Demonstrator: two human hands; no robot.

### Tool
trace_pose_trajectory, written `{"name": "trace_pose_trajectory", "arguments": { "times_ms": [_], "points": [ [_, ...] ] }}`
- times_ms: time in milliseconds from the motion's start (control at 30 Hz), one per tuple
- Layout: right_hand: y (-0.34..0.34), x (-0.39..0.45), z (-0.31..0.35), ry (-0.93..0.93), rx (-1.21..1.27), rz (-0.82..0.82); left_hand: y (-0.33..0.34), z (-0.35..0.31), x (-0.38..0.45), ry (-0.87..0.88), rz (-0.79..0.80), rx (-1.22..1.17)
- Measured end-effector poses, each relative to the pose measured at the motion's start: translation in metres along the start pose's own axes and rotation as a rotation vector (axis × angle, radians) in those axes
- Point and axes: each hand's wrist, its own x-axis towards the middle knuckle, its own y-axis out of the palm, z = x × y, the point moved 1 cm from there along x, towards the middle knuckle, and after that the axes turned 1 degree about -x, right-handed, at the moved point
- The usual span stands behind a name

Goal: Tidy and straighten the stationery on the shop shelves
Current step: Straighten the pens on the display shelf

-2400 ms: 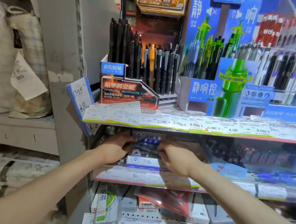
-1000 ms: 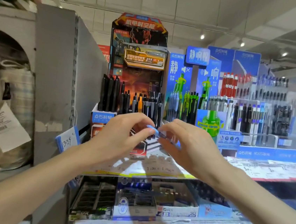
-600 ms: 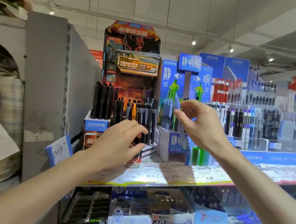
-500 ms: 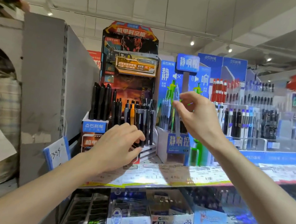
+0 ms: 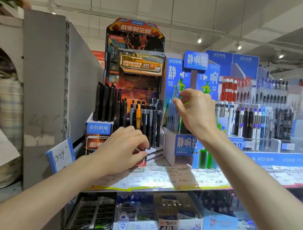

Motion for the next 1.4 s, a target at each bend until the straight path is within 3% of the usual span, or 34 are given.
{"name": "trace_pose_trajectory", "arguments": {
  "times_ms": [500,700,1000,1400],
  "points": [
    [0.008,-0.004,-0.003,0.011,-0.234,0.077,0.002,0.005,-0.002,0.025,-0.021,-0.011],
    [0.01,-0.003,-0.016,-0.127,-0.425,-0.008,0.003,0.006,-0.002,0.026,-0.02,-0.018],
    [0.012,0.001,-0.03,-0.16,-0.281,0.135,0.003,0.007,-0.002,0.019,-0.02,-0.027],
    [0.011,-0.003,-0.033,-0.232,-0.305,0.215,0.002,0.004,-0.004,-0.013,-0.022,-0.041]
  ]
}}
